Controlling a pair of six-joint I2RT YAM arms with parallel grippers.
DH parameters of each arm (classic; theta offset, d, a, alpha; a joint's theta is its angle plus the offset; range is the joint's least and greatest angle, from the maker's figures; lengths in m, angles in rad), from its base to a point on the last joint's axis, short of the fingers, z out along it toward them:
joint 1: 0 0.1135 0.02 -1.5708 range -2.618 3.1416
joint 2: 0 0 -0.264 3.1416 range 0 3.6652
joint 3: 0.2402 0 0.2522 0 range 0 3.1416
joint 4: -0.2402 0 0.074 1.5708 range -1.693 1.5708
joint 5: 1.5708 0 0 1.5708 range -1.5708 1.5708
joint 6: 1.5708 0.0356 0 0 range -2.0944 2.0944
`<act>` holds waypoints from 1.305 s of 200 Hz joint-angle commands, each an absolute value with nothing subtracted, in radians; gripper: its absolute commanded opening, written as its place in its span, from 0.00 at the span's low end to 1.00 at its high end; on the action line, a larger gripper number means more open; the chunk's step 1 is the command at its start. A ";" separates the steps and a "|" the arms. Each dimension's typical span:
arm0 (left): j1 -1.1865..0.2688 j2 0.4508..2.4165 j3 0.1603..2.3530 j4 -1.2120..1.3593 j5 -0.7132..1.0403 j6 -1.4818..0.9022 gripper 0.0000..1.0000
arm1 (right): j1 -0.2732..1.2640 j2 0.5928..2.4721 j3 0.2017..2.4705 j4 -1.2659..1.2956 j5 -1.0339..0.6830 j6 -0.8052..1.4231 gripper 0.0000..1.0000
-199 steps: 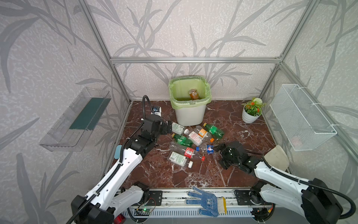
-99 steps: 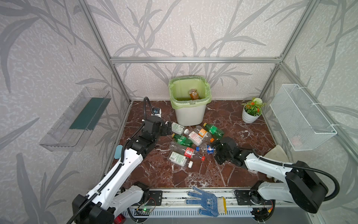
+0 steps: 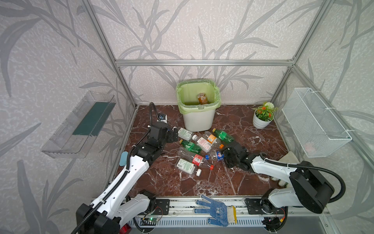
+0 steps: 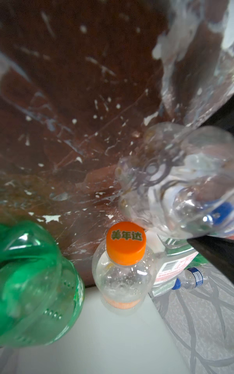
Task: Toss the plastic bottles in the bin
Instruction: 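Close the right gripper on the crushed clear bottle, then lift the crushed clear bottle with the right gripper over the bin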
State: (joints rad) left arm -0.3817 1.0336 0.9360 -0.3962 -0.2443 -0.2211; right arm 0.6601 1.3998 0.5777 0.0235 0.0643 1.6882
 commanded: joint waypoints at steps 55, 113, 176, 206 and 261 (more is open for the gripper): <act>-0.364 1.005 0.901 -0.412 -0.241 -0.242 0.99 | 0.620 1.395 0.545 -0.041 0.136 1.703 0.55; -0.353 1.006 0.891 -0.410 -0.230 -0.253 0.99 | 0.522 1.231 0.517 -0.208 0.133 1.578 0.56; -0.347 1.024 0.889 -0.391 -0.203 -0.266 0.99 | 0.480 1.124 0.459 -0.293 0.163 1.524 0.74; -0.345 1.035 0.892 -0.390 -0.190 -0.272 0.99 | 0.455 1.198 0.485 -0.283 0.129 1.484 0.81; -0.341 1.025 0.881 -0.400 -0.202 -0.275 0.99 | 0.434 1.243 0.494 -0.229 0.096 1.458 0.64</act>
State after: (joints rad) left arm -0.3485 1.0340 0.8940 -0.3958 -0.1963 -0.2588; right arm 0.4473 1.2343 0.4927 -0.2165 0.1158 1.4864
